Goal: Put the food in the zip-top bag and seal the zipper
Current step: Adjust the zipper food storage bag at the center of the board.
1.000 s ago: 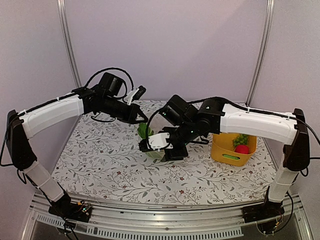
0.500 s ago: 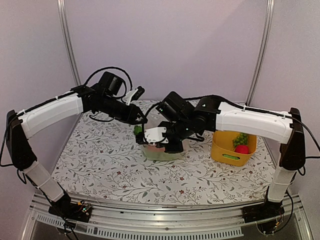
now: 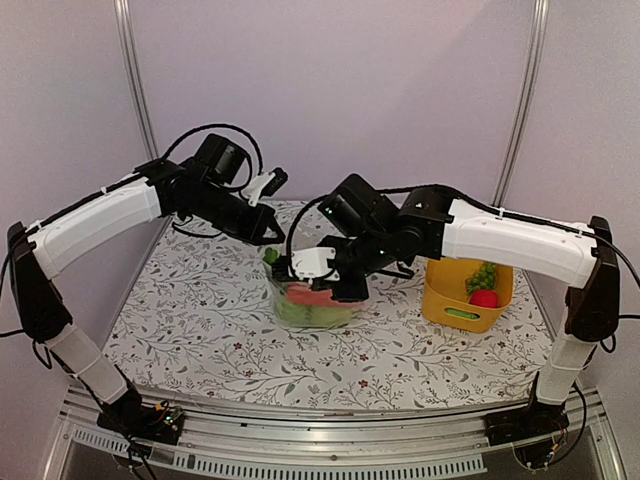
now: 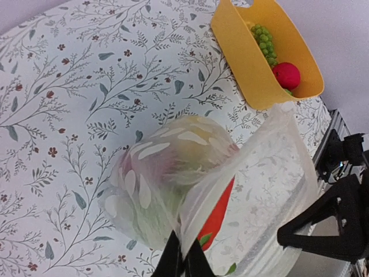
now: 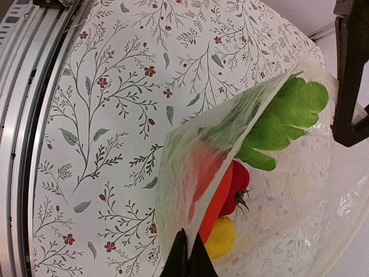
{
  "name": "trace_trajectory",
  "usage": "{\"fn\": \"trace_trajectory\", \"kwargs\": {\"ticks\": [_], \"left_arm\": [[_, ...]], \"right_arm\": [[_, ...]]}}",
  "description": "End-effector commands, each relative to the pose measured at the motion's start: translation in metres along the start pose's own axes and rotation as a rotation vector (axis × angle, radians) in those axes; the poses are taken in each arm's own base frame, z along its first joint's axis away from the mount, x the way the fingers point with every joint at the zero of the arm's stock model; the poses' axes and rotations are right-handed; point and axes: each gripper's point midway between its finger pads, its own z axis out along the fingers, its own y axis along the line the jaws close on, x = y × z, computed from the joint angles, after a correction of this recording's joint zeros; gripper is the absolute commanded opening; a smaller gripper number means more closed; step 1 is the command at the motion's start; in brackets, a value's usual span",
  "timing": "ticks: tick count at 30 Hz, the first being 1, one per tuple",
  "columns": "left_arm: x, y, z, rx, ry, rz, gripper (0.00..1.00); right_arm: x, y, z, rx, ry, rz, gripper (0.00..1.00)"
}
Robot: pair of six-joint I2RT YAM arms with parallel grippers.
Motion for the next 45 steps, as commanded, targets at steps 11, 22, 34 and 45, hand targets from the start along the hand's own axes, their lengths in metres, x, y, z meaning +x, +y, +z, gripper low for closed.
{"fn": "trace_trajectory", "kwargs": {"ticks": [11,22,34,45], "left_arm": [[-0.008,0.001,0.007,-0.126,0.031,0.08,0.08],[-0.034,-0.018,-0.007,-0.127,-0.094,0.175,0.0],[-0.036,-0.028,-0.017,-0.085,-0.121,0.18,0.0],[-0.016,0.012,0.023,-0.087,0.018,0.094,0.23]], "right_arm": [[-0.004,-0.013,-0.015,-0.005,-0.063,0.059,0.0],[0.004,-0.016,-0.015,0.0,-0.044,0.059,0.01],[0.01,-0.013,-0.015,-0.032,-0.04,0.086,0.03],[0.015,-0.008,-0.005,-0.054,-0.015,0.081,0.03]]}}
